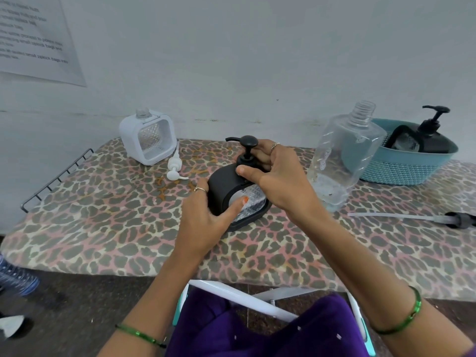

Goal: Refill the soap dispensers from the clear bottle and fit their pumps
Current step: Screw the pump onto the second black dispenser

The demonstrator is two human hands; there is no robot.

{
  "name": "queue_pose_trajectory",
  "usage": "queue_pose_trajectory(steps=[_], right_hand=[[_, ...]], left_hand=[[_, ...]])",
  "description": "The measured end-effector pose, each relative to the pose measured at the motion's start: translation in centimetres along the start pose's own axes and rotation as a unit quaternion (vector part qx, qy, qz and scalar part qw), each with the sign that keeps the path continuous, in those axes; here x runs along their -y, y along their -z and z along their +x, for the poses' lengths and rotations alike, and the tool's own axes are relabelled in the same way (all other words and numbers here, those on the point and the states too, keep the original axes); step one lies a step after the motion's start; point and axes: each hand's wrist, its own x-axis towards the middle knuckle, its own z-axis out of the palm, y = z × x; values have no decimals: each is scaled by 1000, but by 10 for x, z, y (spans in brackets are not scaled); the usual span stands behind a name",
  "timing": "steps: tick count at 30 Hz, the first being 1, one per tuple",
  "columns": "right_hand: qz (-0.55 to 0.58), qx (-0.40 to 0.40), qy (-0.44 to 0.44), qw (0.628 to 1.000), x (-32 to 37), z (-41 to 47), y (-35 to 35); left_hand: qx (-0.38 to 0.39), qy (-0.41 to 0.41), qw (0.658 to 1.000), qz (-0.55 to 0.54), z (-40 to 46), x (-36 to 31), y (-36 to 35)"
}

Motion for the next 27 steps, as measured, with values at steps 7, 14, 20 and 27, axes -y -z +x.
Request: queue_pose_trajectory(steps=[7,14,20,27], right_hand=[[-102,177,5,979,0,19,25],[-192,204,-38,959,-3,16,45],[-267,102,-21,958,1,-4,43],[-287,-38,17,957,16,-36,56]], left_hand=[[20,52,995,-77,0,-2,1],[36,79,989,-123,3,-6,0],[44,99,990,-86,2,-2,1],[183,37,976,113,1,1,-7]])
